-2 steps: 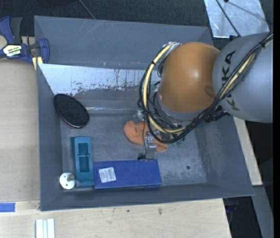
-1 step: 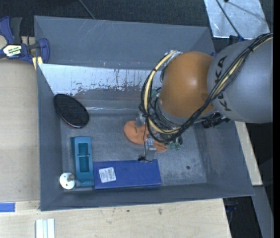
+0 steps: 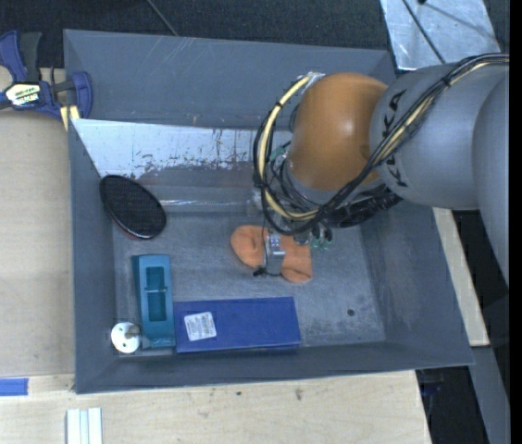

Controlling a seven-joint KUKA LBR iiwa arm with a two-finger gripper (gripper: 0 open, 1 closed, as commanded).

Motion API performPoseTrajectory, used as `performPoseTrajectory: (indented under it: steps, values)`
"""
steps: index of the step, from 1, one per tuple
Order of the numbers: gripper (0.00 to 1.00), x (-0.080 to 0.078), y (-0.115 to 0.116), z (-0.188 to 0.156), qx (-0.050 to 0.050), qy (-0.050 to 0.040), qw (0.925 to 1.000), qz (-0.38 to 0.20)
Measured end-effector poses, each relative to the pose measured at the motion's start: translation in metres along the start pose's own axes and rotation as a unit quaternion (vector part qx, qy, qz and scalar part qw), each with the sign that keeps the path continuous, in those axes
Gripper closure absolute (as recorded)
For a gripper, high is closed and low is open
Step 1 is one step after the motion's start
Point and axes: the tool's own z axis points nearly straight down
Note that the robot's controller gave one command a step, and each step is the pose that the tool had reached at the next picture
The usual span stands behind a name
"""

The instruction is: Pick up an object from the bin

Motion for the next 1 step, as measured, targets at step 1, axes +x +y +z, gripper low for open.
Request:
performPoseTrajectory:
  steps: [1]
  values:
    - [1.00,0.0072,-0.0212,0.0293,0.000,-0.0005,0.9974,0.073]
